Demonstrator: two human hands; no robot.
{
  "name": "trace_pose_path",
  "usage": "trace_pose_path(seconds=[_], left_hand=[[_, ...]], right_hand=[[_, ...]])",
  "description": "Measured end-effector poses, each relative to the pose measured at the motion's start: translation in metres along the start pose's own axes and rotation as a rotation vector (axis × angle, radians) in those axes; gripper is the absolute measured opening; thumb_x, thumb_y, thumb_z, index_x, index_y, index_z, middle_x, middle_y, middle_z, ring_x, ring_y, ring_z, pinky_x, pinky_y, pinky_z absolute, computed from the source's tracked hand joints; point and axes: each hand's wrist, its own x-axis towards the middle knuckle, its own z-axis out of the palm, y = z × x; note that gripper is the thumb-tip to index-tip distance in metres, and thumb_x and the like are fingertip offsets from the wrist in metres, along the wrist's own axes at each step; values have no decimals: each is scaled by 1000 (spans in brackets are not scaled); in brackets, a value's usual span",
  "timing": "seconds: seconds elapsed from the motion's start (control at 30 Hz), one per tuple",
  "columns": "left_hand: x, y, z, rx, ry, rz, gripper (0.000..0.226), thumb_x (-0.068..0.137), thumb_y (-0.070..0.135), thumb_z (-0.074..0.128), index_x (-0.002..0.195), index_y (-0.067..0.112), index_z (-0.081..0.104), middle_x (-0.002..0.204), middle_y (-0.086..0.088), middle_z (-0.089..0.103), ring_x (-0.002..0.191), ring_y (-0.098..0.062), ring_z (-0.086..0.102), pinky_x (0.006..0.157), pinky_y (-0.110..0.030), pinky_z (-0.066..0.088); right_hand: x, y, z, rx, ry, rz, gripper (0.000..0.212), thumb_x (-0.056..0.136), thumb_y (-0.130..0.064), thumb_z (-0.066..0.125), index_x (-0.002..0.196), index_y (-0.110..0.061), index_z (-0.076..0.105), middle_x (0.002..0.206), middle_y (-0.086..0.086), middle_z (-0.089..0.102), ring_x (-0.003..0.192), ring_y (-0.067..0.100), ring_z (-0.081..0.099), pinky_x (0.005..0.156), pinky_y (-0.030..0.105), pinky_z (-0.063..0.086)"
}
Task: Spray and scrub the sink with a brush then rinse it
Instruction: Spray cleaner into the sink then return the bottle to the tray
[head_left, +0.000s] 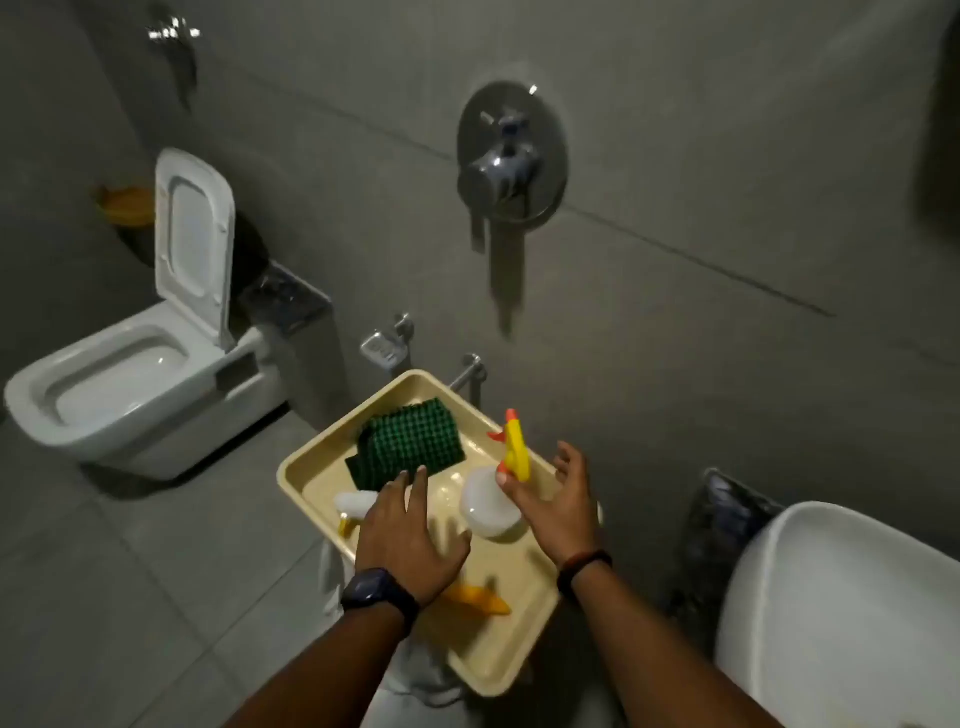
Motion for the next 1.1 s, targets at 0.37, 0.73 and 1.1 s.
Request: trace_pose_path(seconds=[0.37, 0.73, 1.1], left_hand=[[12, -66, 79, 188, -66, 62, 96, 73, 77, 21, 150, 24, -3, 159, -5, -6, 145, -25, -10, 109, -41, -18], [21, -54, 69, 225, -165, 65, 99, 73, 79, 21, 150, 22, -5, 160, -9, -5, 145, -29, -9, 114, -45, -8], [-25, 206, 34, -252, -74, 673, 69, 74, 56, 58, 130, 17, 50, 122, -11, 59, 109, -29, 54, 89, -35, 47]], right_hand=[[81, 53, 75, 122, -87, -191, 71, 82, -3, 69, 130, -44, 38, 119, -11, 60, 113, 13, 58, 95, 37, 50], [99, -3, 56, 327, 54, -234, 57, 86, 3, 54, 135, -25, 50, 92, -5, 67, 90, 19, 67, 46, 20, 49], [6, -125, -167, 218, 324, -417, 51, 75, 4, 54, 115, -26, 65, 79, -2, 65, 68, 15, 65, 38, 23, 40]])
